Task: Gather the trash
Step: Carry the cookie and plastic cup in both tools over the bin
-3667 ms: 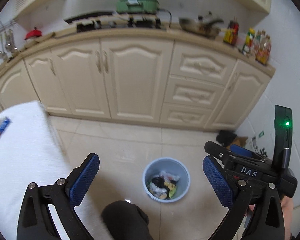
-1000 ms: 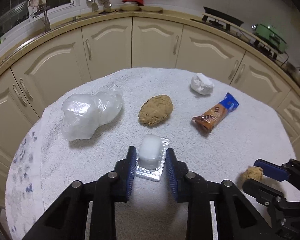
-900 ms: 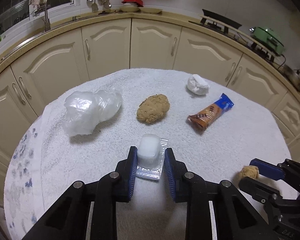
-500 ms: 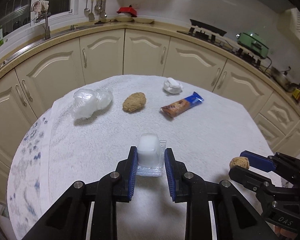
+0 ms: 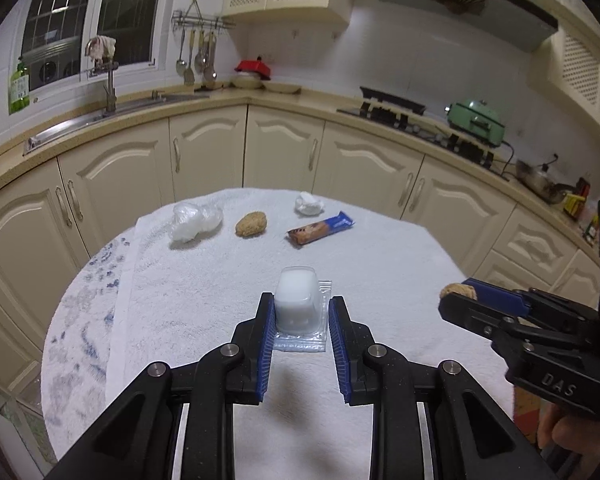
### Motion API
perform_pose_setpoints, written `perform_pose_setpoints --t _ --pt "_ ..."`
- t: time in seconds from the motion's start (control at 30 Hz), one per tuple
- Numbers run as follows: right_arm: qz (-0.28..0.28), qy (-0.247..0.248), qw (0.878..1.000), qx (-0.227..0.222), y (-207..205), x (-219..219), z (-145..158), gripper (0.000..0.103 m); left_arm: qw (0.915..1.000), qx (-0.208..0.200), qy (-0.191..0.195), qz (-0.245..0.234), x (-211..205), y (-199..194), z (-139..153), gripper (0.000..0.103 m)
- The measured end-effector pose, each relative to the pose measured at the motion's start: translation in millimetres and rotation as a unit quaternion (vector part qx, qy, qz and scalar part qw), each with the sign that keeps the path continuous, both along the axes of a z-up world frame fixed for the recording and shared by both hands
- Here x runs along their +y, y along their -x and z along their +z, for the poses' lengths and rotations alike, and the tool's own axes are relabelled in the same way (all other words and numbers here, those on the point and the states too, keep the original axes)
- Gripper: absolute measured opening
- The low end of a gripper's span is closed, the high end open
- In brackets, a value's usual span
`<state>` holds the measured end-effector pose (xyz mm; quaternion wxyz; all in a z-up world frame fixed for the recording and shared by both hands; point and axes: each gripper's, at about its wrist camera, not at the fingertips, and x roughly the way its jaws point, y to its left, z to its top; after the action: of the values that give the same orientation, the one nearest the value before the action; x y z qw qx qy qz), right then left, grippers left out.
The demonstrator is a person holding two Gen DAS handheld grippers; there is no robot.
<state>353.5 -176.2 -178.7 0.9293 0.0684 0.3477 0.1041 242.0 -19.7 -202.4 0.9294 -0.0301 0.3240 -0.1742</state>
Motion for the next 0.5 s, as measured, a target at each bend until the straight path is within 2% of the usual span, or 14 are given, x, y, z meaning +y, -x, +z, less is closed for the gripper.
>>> perform_pose_setpoints --t 0.23,0.5 --pt "-0.006 -0.012 0.999 -0.031 23 -15 24 0.037 0.9992 -0.037 0.015 -0.003 2 63 27 0.023" --pt "-0.013 -0.017 0.998 -0.055 43 -35 40 0.037 0.9972 -0.07 0.019 -0.016 -14 102 52 0.023"
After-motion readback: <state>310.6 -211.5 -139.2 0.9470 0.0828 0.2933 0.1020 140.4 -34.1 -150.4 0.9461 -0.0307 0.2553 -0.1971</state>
